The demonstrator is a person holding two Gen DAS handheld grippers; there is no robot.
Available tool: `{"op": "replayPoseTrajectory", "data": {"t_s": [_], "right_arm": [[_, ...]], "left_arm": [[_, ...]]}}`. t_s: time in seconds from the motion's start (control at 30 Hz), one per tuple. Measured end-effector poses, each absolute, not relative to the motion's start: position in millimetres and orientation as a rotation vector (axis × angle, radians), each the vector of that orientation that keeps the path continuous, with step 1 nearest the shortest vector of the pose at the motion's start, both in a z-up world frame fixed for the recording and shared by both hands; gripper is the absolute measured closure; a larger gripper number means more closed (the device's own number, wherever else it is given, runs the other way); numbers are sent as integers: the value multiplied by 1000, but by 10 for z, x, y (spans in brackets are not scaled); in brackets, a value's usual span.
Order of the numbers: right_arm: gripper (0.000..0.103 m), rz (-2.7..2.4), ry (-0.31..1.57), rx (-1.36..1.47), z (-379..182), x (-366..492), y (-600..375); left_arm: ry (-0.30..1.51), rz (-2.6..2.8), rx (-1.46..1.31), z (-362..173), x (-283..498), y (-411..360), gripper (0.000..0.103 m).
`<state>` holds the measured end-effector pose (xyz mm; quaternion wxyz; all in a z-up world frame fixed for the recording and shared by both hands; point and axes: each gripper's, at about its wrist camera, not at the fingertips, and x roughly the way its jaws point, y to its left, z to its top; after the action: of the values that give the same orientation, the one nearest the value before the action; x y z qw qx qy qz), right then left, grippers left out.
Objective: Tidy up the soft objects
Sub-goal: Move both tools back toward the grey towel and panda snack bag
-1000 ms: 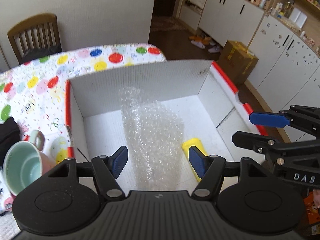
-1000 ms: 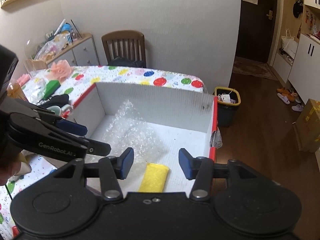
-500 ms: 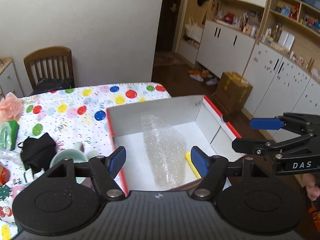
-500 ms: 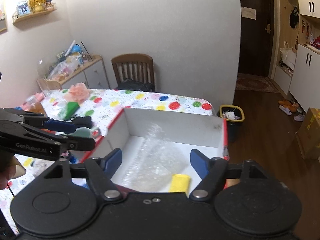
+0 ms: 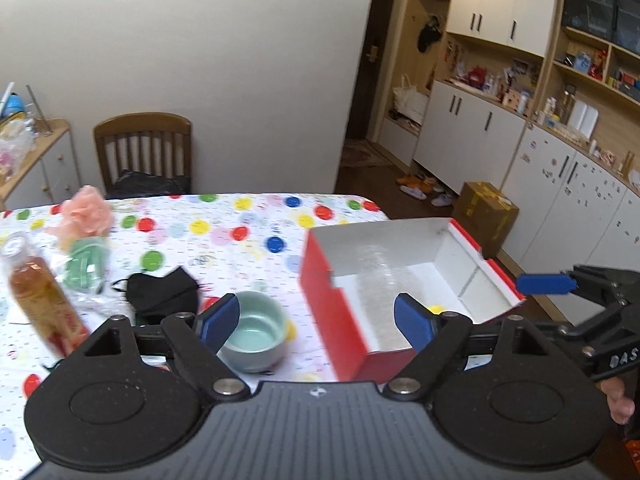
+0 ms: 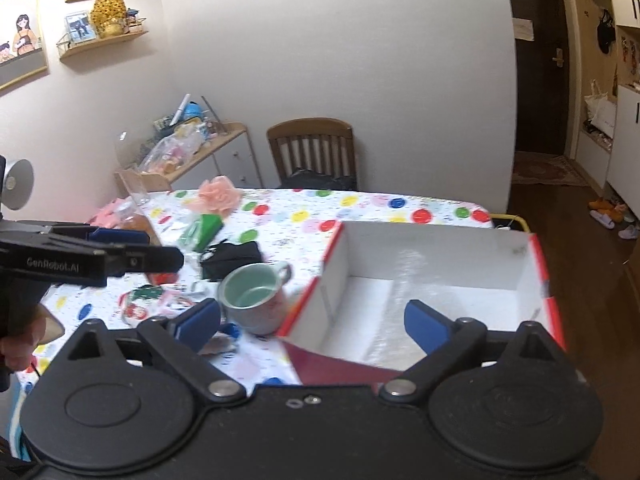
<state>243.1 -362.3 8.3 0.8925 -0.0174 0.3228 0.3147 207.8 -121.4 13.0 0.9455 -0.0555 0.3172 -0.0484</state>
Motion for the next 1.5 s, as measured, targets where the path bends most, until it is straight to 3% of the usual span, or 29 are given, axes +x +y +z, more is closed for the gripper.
{"op": "replayPoseTrajectory", "data": {"t_s": [0.13, 0.23, 0.27, 0.97, 1.23, 1.5], "right_arm": [[0, 662, 679, -35, 49, 2316, -3386], [0, 666, 687, -30, 15, 2237, -3214], [0, 667, 692, -31, -3, 2217, -3153], [1, 688, 847, -104, -567, 1984, -1897], [4, 705, 922, -184, -900, 2053, -1547], [10, 689, 997, -213, -1229, 2186, -1339]], "left_arm": [[638, -80, -128, 121, 1954, -882, 16], [628, -71, -135, 86, 1874, -641, 1], [623, -68, -140, 70, 1845, -563, 0], [659, 9, -215, -649, 1663, 839, 0], [746, 50, -225, -1098, 1729, 1110, 0], [707, -78, -108, -1047, 1877, 863, 0]]}}
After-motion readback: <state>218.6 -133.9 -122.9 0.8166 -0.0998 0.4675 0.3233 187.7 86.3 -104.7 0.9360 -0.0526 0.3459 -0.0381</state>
